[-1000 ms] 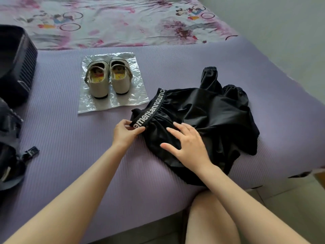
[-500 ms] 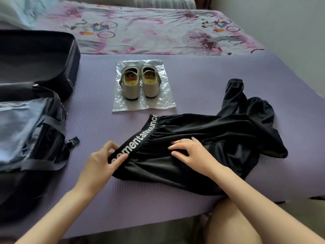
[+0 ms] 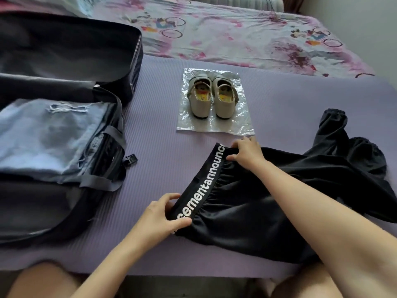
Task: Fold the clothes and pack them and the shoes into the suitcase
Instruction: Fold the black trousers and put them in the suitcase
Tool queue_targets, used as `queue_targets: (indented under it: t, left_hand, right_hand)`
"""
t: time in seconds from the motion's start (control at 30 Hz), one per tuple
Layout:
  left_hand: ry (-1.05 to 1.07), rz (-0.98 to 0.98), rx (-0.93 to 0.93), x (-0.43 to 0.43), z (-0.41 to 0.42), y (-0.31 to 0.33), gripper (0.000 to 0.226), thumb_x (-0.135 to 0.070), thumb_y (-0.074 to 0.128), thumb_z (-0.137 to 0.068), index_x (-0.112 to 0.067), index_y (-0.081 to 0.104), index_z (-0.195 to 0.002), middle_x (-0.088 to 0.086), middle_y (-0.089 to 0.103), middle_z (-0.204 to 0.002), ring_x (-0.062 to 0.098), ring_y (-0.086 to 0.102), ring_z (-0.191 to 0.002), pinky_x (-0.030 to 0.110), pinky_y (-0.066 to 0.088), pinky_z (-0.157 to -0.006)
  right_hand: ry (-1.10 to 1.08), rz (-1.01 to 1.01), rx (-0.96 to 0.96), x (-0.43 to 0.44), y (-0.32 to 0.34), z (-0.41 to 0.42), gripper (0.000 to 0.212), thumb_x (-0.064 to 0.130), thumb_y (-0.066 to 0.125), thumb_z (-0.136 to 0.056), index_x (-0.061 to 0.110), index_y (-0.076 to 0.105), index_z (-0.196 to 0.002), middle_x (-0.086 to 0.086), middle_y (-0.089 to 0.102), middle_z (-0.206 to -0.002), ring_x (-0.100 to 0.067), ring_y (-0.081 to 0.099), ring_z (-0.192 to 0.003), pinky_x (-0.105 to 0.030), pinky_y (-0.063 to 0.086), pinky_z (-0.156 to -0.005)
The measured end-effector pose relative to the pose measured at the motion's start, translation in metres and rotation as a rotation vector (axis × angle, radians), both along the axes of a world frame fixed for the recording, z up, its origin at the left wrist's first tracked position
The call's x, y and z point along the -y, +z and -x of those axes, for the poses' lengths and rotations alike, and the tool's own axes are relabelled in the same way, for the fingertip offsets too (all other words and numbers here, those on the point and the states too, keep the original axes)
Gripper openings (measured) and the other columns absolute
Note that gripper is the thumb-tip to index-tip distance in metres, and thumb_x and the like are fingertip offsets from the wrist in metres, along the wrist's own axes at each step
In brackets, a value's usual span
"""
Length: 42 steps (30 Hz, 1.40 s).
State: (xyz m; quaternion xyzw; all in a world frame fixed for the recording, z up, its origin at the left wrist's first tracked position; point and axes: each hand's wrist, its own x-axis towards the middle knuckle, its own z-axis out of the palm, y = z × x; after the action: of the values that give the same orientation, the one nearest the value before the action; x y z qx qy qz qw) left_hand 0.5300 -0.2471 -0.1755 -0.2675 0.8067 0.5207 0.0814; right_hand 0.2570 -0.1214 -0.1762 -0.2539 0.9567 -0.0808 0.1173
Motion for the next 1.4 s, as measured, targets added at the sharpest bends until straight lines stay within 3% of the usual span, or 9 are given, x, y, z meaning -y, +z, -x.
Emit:
queue_targets:
  t: [0.23,0.37,0.53,0.83,0.97,1.1,1.23,1.3,1.4]
  left_hand:
    - [0.229,-0.247,-0.179,0.003,-0.003,0.002,0.005,-0.029,0.066,-0.086,-0.025,0.068,-0.089,-0.007,0.072,-0.084,0.003,0.066,-0.070,0.019,0.051,-0.065]
    - [0.437,-0.150,-0.264,0.012,0.002,0.008,0.016,-0.030,0.057,-0.092,-0.019,0.063,-0.082,-0.002,0.065,-0.069,0.007,0.048,-0.045,0.020,0.043,-0.046]
    - [0.563,0.042,-0.208,0.034,-0.003,-0.006,0.006,-0.025,0.058,-0.091,-0.020,0.060,-0.091,-0.009,0.063,-0.074,0.007,0.056,-0.058,0.033,0.049,-0.056]
    - [0.525,-0.202,-0.031,0.038,-0.019,-0.019,0.061,-0.036,0.085,-0.063,-0.025,0.056,-0.116,-0.007,0.068,-0.105,0.010,0.063,-0.101,0.039,0.051,-0.092]
    - [0.663,-0.563,-0.132,0.034,-0.016,-0.011,0.055,-0.009,0.075,-0.071,-0.009,0.054,-0.122,0.009,0.067,-0.110,0.018,0.065,-0.100,0.032,0.052,-0.083]
    - [0.742,-0.919,-0.165,0.017,-0.020,-0.009,0.035,-0.005,0.063,-0.080,0.000,0.059,-0.115,0.013,0.068,-0.110,0.023,0.063,-0.104,0.033,0.049,-0.087]
    - [0.796,-0.724,-0.206,0.003,-0.022,-0.010,0.024,-0.005,0.062,-0.086,-0.004,0.060,-0.110,0.013,0.069,-0.104,0.024,0.066,-0.096,0.031,0.053,-0.076]
    - [0.827,-0.539,-0.236,0.004,-0.021,-0.011,0.014,-0.006,0.063,-0.086,-0.007,0.061,-0.100,0.015,0.068,-0.100,0.027,0.068,-0.091,0.030,0.057,-0.068]
    - [0.886,-0.382,-0.321,0.014,-0.022,-0.006,0.009,-0.008,0.066,-0.085,-0.008,0.060,-0.091,0.013,0.065,-0.091,0.030,0.066,-0.084,0.026,0.056,-0.053]
  right_hand:
    - [0.105,0.418,-0.185,0.068,0.044,0.007,0.023,0.035,0.054,-0.093,0.024,0.064,-0.110,-0.002,0.065,-0.112,-0.025,0.043,-0.125,-0.035,0.014,-0.112]
    - [0.248,0.365,-0.251,0.157,0.071,0.001,0.028,0.035,0.050,-0.095,0.025,0.062,-0.118,-0.008,0.056,-0.123,-0.025,0.030,-0.134,-0.034,0.009,-0.115]
    - [0.457,0.112,-0.194,0.212,0.041,-0.021,0.032,0.027,0.048,-0.097,0.022,0.057,-0.127,-0.002,0.052,-0.136,-0.024,0.031,-0.132,-0.037,0.009,-0.116]
    - [0.416,0.368,0.053,0.026,0.016,-0.058,0.024,0.026,0.061,-0.091,0.018,0.068,-0.113,-0.001,0.057,-0.132,-0.018,0.051,-0.121,-0.036,0.037,-0.105]
    - [0.437,0.282,0.028,-0.081,0.013,-0.092,0.044,0.055,0.050,-0.088,0.025,0.065,-0.117,0.006,0.050,-0.138,-0.012,0.048,-0.125,-0.032,0.036,-0.107]
    - [0.410,0.225,-0.136,-0.142,-0.001,-0.119,0.053,0.051,0.059,-0.081,0.026,0.052,-0.127,0.008,0.046,-0.139,-0.013,0.045,-0.125,-0.032,0.034,-0.107]
    - [0.328,0.184,-0.314,-0.159,-0.021,-0.130,0.046,0.033,0.079,-0.071,0.023,0.056,-0.110,0.001,0.059,-0.117,-0.020,0.048,-0.114,-0.035,0.028,-0.111]
    - [0.348,0.248,-0.429,-0.156,-0.021,-0.127,0.016,0.029,0.063,-0.081,0.020,0.065,-0.094,0.004,0.067,-0.098,-0.019,0.058,-0.102,-0.032,0.024,-0.114]
    - [0.252,0.400,-0.477,-0.142,0.006,-0.114,0.033,0.033,0.047,-0.093,0.010,0.070,-0.087,0.005,0.062,-0.065,-0.017,0.061,-0.065,-0.027,0.028,-0.112]
